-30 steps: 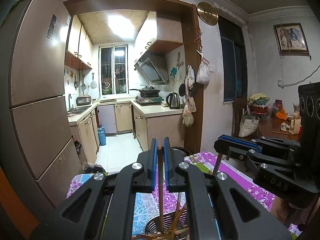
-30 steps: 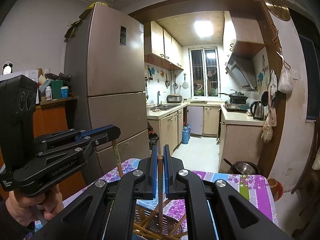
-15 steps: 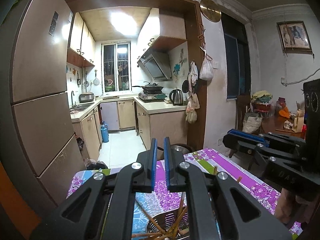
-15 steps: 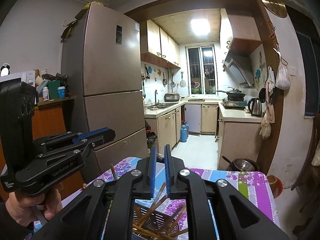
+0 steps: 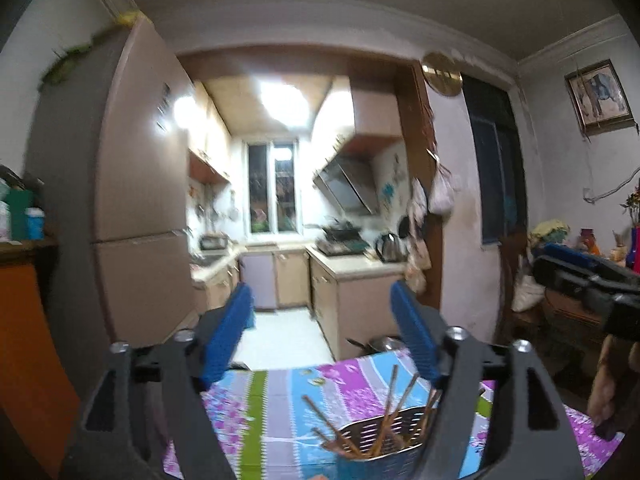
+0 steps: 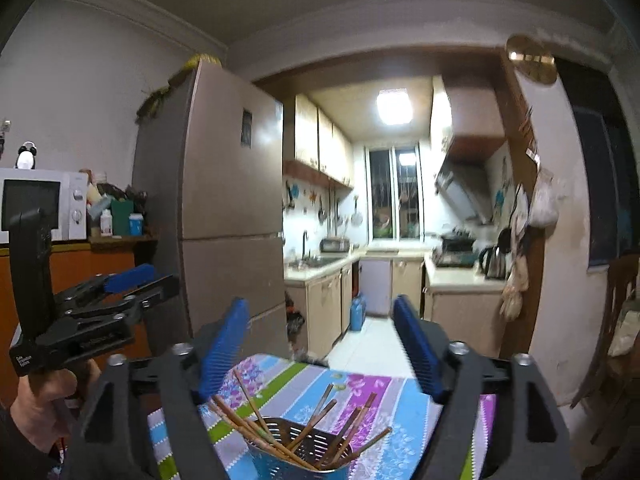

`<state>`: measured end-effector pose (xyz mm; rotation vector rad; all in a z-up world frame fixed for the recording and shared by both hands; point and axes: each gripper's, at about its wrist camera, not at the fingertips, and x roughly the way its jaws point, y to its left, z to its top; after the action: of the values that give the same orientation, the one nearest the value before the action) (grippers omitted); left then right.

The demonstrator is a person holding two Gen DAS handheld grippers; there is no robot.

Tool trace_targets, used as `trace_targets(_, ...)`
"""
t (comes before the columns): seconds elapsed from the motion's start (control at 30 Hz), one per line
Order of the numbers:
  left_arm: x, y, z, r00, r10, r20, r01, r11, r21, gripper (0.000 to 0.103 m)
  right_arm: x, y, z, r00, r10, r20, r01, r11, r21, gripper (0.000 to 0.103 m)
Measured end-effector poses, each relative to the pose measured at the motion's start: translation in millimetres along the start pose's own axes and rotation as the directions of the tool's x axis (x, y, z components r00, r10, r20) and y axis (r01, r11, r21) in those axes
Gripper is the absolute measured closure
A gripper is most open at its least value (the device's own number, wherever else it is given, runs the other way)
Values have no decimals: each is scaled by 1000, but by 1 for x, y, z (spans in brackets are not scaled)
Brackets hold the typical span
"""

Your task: Organize utensils

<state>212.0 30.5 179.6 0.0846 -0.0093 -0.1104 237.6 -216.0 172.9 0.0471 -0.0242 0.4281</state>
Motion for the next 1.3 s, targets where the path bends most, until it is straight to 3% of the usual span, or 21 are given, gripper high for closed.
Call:
trace_targets(0.13,-46,11,5,995,68,70,-69,997,26,5,-46,8,4,998,-17,55,19,999,-26,6)
trace_targets(0.33,-119,38,-5,964,206,167,-198,978,-61,5,-121,11,-10,991,-85,103,87,996,-15,5)
trace_targets(0.4,-138,35,-19,958,248,145,-236,967,-93,5,-142,17,-29,987,-120,104,121,993,-1,5)
trace_targets(0.53,-154,13,-60,978,196,73,-191,979,-77,5,-162,39,-71,989,-141,34,141,990,1,5)
trace_targets(0.77,-159,-28,-119,988,148,-47,-149,989,-10,5,-186,76,-129,992,-118,-43,119,993,25,5)
trace_targets(1.0,-167,-44,-133,994,91,-53,-91,996,9,5,-193,73,-145,989,-132,-65,136,989,62,5)
trace_targets(1.3,-170,-47,-132,994,95,-55,-95,995,-1,5,-199,73,-143,989,-136,-62,140,989,54,5)
